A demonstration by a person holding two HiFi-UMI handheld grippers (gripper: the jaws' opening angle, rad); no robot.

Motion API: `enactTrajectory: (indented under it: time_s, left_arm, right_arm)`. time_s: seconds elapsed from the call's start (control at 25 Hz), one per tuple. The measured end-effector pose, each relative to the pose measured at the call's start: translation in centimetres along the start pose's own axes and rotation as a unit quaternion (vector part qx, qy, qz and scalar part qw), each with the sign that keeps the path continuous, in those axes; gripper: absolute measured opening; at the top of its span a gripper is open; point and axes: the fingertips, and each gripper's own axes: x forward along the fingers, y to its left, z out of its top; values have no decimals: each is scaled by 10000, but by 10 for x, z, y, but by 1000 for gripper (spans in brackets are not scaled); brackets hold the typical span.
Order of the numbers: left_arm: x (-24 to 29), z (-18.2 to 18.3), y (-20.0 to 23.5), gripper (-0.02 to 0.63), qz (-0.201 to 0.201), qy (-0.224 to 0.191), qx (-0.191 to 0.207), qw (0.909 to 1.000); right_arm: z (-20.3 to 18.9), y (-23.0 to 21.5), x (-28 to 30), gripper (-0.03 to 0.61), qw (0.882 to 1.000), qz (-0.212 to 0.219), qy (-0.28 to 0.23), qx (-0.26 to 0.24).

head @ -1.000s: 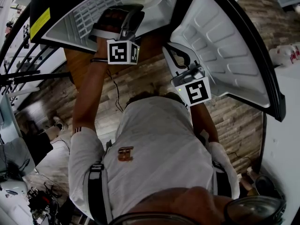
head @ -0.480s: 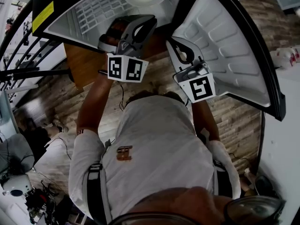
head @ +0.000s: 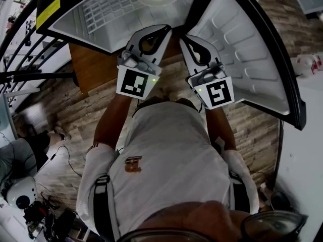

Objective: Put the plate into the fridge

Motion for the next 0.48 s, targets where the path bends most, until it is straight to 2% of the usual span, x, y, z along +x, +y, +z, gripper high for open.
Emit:
enactTrajectory:
  time_s: [0.24, 0.48]
  left_arm:
    - [-11, 3, -1, 21, 288, -245, -920, 9950]
    - [-17, 0, -10, 21, 340, -216, -1288, 9909]
  right_arm:
    - [-1, 4, -4, 32, 9999, 116, -7, 121]
    - [-7, 6, -10, 32, 9993, 266, 69, 254]
